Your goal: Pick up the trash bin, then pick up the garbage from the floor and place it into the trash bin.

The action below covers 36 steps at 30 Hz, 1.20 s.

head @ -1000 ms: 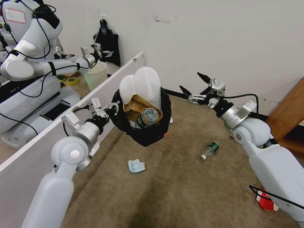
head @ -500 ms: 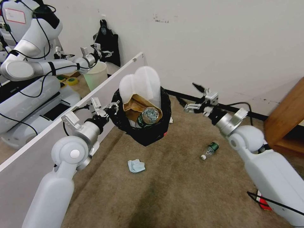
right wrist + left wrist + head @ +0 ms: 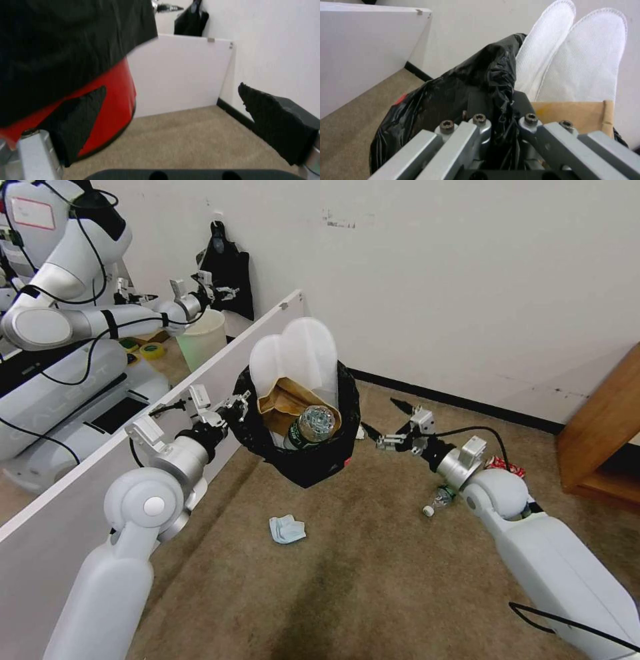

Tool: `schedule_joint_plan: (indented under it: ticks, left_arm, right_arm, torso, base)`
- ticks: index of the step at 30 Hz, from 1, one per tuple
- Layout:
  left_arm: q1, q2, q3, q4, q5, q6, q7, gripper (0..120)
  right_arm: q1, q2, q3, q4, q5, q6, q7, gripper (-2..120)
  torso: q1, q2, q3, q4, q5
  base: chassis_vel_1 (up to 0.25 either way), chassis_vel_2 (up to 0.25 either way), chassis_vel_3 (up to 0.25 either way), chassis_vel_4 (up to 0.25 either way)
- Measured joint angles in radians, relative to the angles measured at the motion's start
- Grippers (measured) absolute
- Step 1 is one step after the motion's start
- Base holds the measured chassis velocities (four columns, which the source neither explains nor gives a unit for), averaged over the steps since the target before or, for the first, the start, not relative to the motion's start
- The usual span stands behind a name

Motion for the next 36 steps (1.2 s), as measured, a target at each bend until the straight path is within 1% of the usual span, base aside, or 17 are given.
schedule_joint_plan:
  ticks: [4, 10, 20, 28, 30, 34, 36]
  left_arm:
    - [0.005, 0.0, -0.001, -0.004, 0.0, 0.0, 0.0, 4]
    - [0.009, -0.001, -0.001, -0.005, 0.006, -0.001, 0.002, 4]
    - [0.005, -0.004, -0.001, -0.005, -0.021, -0.002, 0.009, 4]
    - [-0.001, -0.004, 0.001, 0.0, -0.023, -0.008, 0.01, 4]
    - [-0.003, -0.004, 0.003, 0.002, -0.019, -0.013, 0.01, 4]
    - [-0.003, -0.004, 0.003, 0.002, -0.018, -0.016, 0.009, 4]
    - [-0.002, -0.004, 0.004, 0.002, -0.015, -0.018, 0.01, 4]
  right_arm:
    - [-0.012, 0.003, 0.0, -0.026, -0.011, 0.012, 0.001, 100]
    - [-0.019, 0.017, 0.0, -0.051, -0.017, 0.036, 0.037, 100]
    - [-0.004, 0.019, 0.005, -0.063, -0.015, 0.046, 0.034, 100]
    - [0.002, 0.02, 0.011, -0.071, -0.014, 0.056, 0.025, 100]
    - [0.004, 0.02, 0.013, -0.073, -0.013, 0.059, 0.022, 100]
    - [0.005, 0.02, 0.014, -0.074, -0.013, 0.06, 0.021, 100]
    - [0.006, 0.019, 0.014, -0.075, -0.013, 0.061, 0.02, 100]
  torso:
    - [0.0, 0.0, 0.0, 0.0, 0.0]
    - [0.0, 0.0, 0.0, 0.0, 0.0]
    - [0.0, 0.0, 0.0, -0.0001, 0.0]
    - [0.0, 0.0, 0.0, -0.0001, 0.0]
    - [0.0, 0.0, 0.0, 0.0004, 0.0]
    - [0.0, 0.0, 0.0, 0.0005, 0.0]
    - [0.0, 0.0, 0.0, -0.0003, 0.0]
  base:
    - [0.0, 0.0, 0.0, 0.0]
    - [0.0, 0.0, 0.0, 0.0]
    - [0.0, 0.0, 0.0, 0.0]
    - [0.0, 0.0, 0.0, 0.0]
    - [0.0, 0.0, 0.0, 0.0]
    - [0.0, 0.0, 0.0, 0.0]
    - [0.0, 0.0, 0.0, 0.0]
